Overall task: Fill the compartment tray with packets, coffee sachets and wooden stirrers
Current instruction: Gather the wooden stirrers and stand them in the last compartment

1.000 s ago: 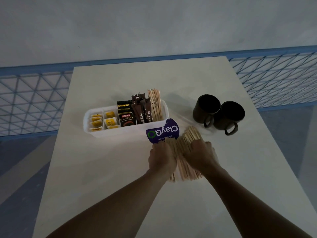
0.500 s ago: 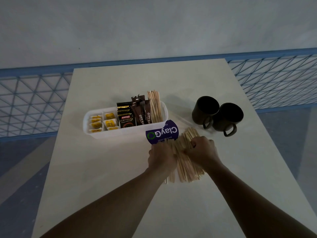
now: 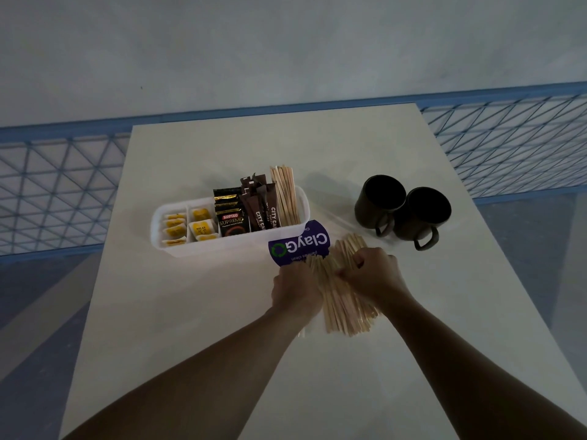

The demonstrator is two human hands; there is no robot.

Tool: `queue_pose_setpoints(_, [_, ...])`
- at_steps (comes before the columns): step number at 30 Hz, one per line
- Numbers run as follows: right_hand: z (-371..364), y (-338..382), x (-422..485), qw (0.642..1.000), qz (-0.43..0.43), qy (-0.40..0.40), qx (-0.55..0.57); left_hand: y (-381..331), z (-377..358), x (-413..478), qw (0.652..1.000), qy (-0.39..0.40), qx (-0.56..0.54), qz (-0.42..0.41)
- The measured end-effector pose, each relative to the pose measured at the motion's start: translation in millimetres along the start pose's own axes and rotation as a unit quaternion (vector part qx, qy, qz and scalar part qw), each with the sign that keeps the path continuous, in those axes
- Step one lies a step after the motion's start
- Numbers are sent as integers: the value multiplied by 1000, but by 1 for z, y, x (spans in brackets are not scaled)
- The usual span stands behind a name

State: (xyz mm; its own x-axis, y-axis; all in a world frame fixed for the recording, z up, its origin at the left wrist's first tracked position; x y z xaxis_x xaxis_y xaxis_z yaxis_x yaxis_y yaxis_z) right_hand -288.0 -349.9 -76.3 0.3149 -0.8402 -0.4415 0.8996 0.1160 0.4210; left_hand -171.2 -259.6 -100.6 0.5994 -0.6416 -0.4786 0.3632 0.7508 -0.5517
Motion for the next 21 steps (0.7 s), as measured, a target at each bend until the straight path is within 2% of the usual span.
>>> queue_pose_setpoints(10, [-2, 14, 1, 999, 23, 27, 31, 3, 14, 10, 999, 37, 25, -13])
queue_pose_setpoints(17, [3, 28, -5, 996, 43, 48, 59, 6, 30, 21, 998, 54, -37, -2])
queue_pose_setpoints(21, [5, 36, -3, 995, 45, 47, 81, 2, 41, 23, 986, 115, -109, 52])
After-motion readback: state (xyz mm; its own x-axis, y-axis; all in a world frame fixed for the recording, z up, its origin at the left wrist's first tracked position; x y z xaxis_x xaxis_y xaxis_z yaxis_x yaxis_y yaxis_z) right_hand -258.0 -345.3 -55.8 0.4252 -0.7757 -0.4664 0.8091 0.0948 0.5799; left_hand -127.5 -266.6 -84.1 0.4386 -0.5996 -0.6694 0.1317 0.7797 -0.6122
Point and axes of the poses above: each hand's wrist, its own x-axis towards the middle knuckle, its own z-axis out of the back of the hand, y = z × x, the point moved 3 cm from there along x, towards the middle knuckle, and after that the axes turned 7 degrees about -x, right-handed, at the moved point
